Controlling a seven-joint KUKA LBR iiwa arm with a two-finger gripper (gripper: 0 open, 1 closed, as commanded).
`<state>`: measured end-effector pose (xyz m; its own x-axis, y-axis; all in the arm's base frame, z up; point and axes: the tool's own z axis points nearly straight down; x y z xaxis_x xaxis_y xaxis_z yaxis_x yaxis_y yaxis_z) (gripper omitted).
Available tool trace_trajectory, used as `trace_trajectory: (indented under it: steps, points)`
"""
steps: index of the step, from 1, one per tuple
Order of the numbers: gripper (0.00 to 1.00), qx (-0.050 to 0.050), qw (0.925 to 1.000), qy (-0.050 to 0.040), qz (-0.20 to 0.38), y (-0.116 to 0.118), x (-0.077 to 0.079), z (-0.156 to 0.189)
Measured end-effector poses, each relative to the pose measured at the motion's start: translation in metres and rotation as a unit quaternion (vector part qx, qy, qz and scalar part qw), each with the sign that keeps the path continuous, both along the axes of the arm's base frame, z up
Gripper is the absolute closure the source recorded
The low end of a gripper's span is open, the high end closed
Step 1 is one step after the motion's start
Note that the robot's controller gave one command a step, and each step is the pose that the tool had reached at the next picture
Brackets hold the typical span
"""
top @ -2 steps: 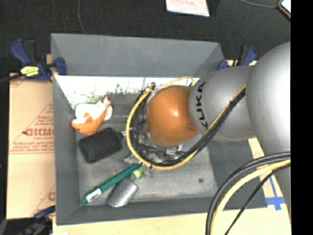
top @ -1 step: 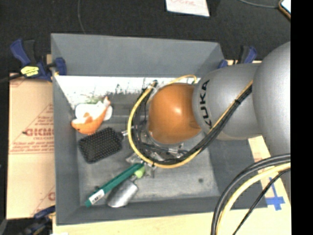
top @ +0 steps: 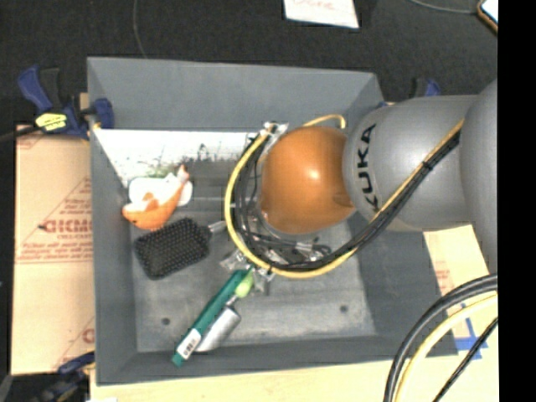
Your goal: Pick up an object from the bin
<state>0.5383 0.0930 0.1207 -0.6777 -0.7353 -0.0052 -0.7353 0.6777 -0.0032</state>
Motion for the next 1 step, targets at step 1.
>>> trace_trajectory:
  steps: [1]
  points:
    - [1.0, 0.0, 1.0, 0.0014, -0.001, -0.0003, -0.0006, 0.0507]
